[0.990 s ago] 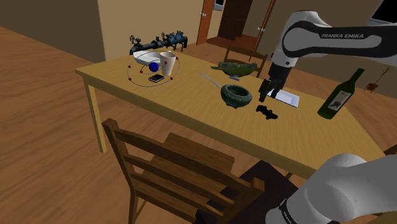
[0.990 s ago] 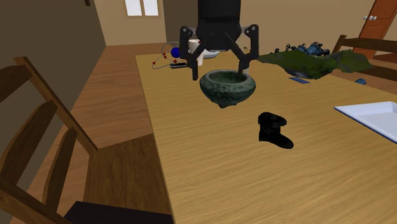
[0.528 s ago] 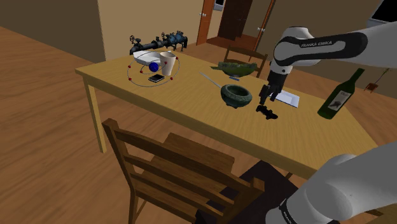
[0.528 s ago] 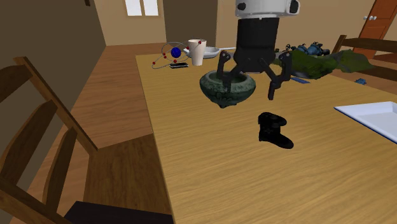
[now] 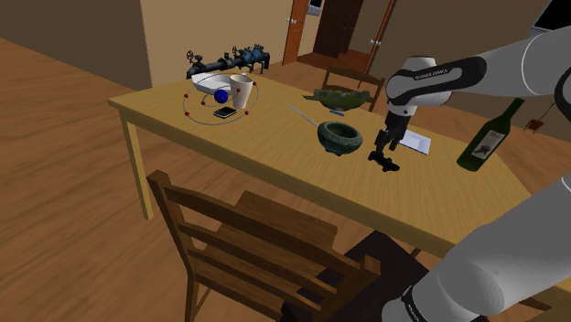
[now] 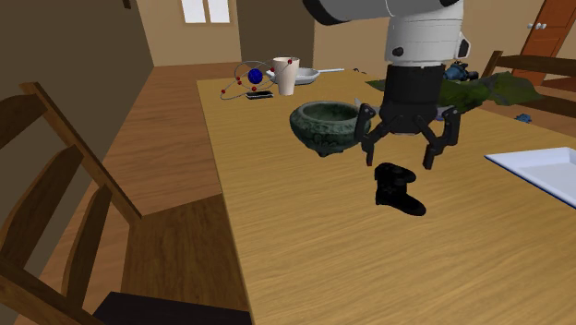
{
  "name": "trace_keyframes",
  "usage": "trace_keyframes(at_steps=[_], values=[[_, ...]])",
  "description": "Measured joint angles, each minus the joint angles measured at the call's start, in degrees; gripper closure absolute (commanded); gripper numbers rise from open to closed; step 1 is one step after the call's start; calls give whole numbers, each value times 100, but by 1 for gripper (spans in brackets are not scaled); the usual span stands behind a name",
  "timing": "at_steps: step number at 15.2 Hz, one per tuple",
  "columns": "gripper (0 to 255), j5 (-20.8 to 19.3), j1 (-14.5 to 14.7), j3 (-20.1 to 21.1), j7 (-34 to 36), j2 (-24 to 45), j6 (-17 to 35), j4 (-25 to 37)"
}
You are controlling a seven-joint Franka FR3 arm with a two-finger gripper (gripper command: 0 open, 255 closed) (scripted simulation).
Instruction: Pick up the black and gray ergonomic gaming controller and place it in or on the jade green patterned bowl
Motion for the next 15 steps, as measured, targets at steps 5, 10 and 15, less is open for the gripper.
trace_keyframes(at_steps=[5, 10, 15], values=[[0, 36, -19, -56, -48, 168, 387, -229], [0, 39, -23, -65, -54, 189, 458, -278], [255, 39, -23, -65, -54, 189, 460, -279]])
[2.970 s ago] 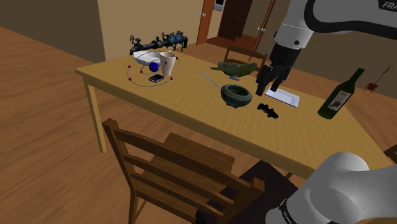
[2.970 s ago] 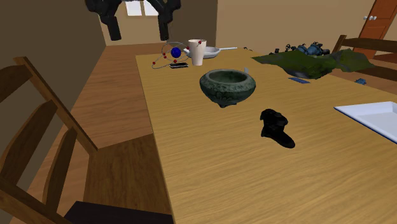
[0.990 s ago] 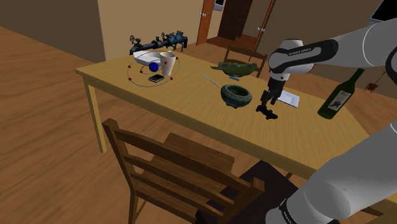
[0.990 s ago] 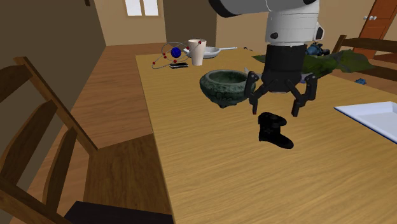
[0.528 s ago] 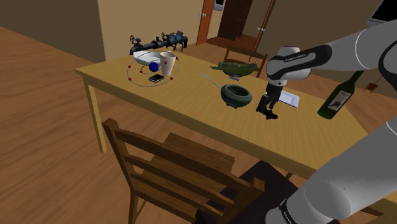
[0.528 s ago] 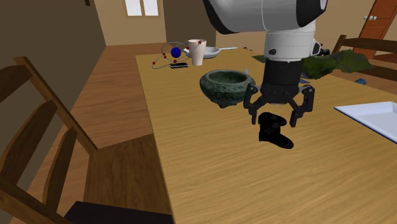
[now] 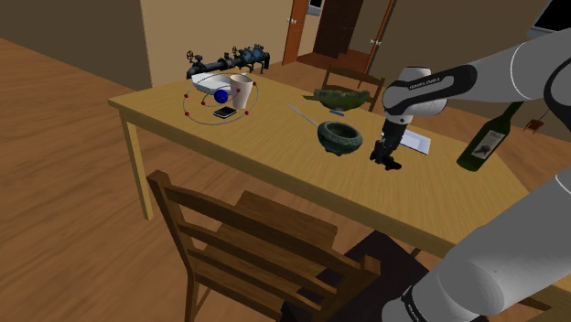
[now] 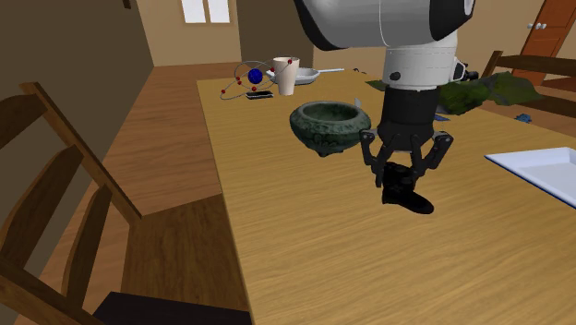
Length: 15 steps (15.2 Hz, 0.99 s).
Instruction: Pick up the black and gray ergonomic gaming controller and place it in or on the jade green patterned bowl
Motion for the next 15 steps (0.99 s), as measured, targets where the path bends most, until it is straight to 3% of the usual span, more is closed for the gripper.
trace_keyframes(at_steps=[8, 15], values=[[255, 0, 0, 0, 0, 1, 1, 0], [255, -51, 9, 48, 25, -198, -467, 283]])
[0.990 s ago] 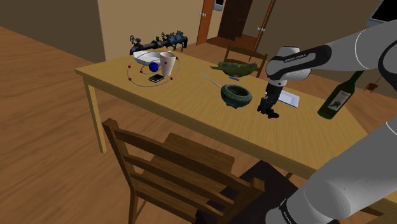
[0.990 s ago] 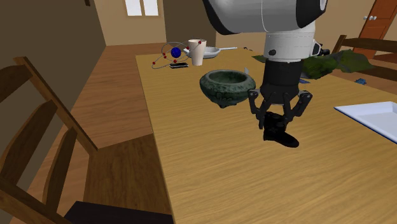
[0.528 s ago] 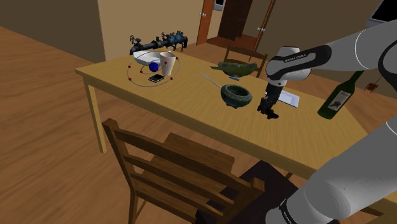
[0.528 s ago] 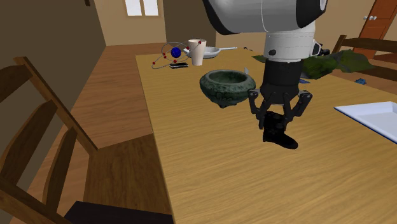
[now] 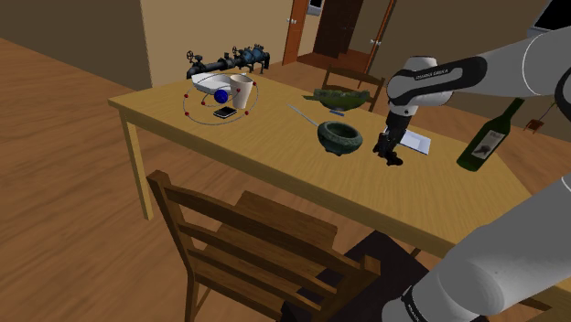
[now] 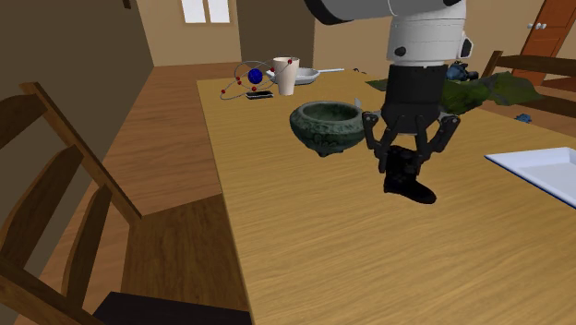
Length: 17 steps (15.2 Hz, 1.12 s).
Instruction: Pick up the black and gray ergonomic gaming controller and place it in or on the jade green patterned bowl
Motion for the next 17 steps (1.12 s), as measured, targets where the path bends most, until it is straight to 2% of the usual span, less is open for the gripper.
trace_keyframes(at_steps=[17], values=[[255, -33, 33, 122, -33, -303, -1334, 1052]])
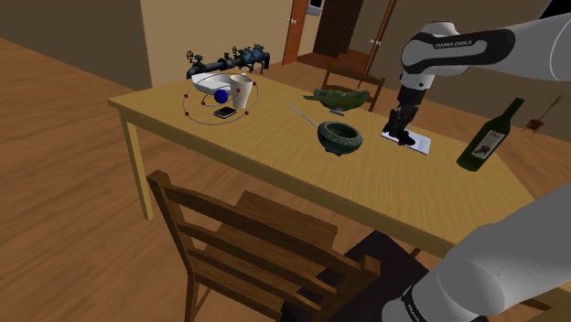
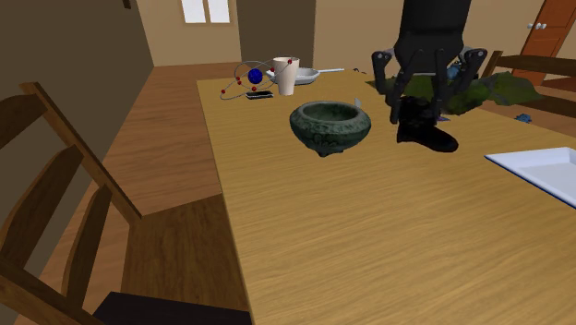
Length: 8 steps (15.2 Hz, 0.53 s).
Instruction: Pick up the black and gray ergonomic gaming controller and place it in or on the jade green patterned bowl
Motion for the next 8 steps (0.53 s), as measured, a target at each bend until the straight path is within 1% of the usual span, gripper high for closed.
trace_keyframes(at_steps=[8], values=[[255, 27, 23, 43, -43, -5, -595, 591]])
